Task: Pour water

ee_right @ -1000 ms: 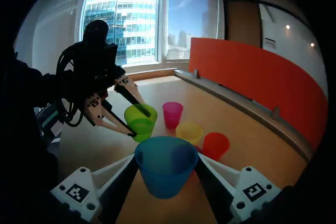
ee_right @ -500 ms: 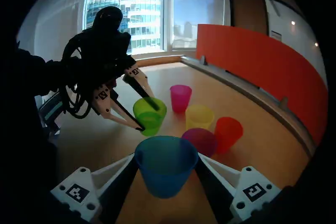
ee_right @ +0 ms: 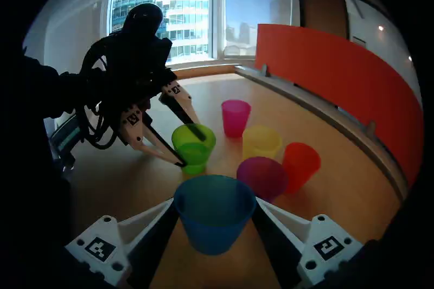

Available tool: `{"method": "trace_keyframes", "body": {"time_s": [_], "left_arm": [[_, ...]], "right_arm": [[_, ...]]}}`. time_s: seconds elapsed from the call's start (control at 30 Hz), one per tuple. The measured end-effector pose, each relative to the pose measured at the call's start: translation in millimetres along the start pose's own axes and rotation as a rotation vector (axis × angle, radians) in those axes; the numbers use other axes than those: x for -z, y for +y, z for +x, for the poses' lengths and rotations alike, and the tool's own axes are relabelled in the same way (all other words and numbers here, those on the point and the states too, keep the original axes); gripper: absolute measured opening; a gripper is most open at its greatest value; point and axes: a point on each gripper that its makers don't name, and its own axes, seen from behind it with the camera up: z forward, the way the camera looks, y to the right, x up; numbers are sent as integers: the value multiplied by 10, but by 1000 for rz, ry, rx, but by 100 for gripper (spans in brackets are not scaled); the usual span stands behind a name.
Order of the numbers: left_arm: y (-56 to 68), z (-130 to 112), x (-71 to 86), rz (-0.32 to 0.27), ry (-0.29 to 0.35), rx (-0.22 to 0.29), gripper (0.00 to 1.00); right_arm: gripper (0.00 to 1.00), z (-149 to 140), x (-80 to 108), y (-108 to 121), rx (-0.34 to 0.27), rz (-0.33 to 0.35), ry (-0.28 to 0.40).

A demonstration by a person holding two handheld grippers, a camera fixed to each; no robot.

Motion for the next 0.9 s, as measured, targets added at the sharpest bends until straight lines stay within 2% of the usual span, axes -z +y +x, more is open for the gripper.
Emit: {"method": "trace_keyframes", "body": {"time_s": [0.5, 0.9], "left_arm": [[-10, -86, 18, -16, 10, 32, 83], [-7, -99, 14, -20, -5, 7, 85]], "right_arm": [[91, -80, -86, -9, 7, 10, -22], [91, -126, -160, -72, 7, 24, -33]]}}
